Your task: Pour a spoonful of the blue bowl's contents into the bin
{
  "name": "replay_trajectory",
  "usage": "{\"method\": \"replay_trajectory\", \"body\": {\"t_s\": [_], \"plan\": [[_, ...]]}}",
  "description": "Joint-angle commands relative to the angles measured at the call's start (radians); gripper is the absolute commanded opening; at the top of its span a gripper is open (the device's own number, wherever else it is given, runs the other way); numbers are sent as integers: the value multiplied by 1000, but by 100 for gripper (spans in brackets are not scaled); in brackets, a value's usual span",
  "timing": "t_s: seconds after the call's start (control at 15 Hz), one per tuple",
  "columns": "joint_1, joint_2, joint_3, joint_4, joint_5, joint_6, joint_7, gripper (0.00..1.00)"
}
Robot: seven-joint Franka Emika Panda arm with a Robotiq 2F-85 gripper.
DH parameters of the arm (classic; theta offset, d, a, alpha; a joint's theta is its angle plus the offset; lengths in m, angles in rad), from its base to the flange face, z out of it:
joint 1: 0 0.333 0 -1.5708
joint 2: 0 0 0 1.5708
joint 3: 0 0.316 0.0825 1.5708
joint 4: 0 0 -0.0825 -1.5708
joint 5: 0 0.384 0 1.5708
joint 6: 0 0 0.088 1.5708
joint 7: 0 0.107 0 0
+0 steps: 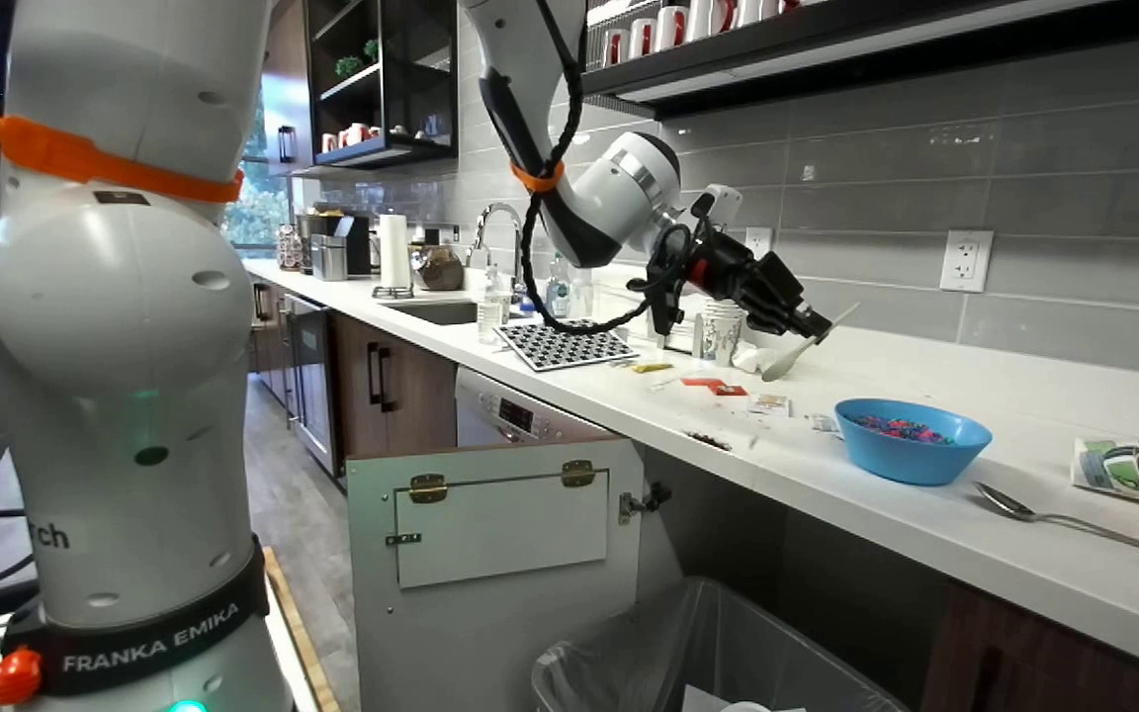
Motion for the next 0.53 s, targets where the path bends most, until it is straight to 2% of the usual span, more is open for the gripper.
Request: {"method": "replay_trajectory", "body": {"t_s": [0.0,0.13,0.47], "plan": [[24,8,16,-11,-83,-94,14,3],[19,-3,25,-26,-86,-83,0,3],[-59,-29,11,-50,65,218,-37,3]]}}
